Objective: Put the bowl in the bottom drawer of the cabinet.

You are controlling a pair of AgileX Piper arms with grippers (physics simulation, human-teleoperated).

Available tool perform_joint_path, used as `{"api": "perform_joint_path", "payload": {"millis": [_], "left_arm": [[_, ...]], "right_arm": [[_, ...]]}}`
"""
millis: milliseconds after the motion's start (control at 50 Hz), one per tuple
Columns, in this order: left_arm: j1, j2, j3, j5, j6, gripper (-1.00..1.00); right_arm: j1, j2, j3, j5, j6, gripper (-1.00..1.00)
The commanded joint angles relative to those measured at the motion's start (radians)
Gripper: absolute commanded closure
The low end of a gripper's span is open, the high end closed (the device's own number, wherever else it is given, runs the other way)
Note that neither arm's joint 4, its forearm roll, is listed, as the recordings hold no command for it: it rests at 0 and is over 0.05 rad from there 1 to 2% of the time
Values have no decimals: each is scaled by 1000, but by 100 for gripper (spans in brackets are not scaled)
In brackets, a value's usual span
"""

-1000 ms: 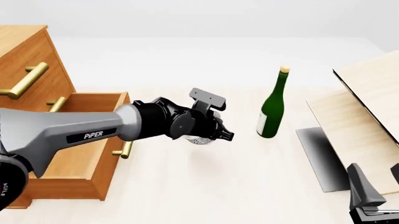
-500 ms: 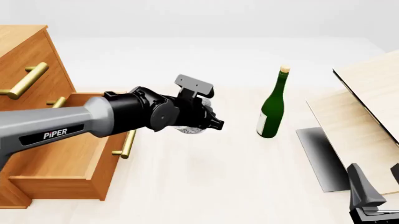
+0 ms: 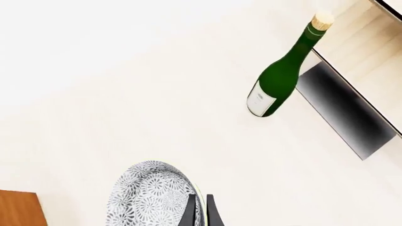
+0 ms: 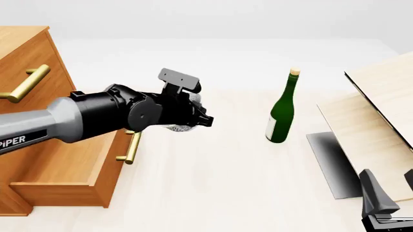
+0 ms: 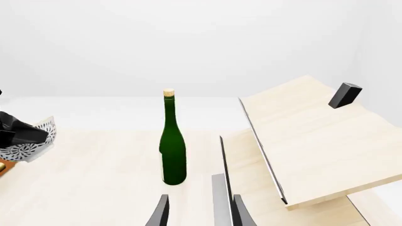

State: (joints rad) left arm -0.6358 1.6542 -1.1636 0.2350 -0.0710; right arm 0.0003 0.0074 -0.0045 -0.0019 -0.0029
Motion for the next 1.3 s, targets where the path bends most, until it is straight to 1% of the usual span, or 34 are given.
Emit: {"api": "perform_joint_path", "payload": {"millis": [20, 220, 480, 620, 740, 800, 1300], "left_arm": [[36, -66, 39, -2, 10, 100], [69, -119, 70, 8, 22, 100], [115, -208, 133, 10, 28, 100], [137, -241, 145, 21, 28, 100], [162, -268, 163, 24, 35, 100], [185, -289, 188, 15, 42, 100], [282, -444, 270, 47, 43, 100]], "right_arm": [[0, 0, 0, 0, 0, -100], [0, 0, 0, 0, 0, -100], [0, 0, 0, 0, 0, -100], [0, 0, 0, 0, 0, -100], [0, 0, 0, 0, 0, -100], [0, 0, 0, 0, 0, -100], [0, 0, 0, 0, 0, -100]]}}
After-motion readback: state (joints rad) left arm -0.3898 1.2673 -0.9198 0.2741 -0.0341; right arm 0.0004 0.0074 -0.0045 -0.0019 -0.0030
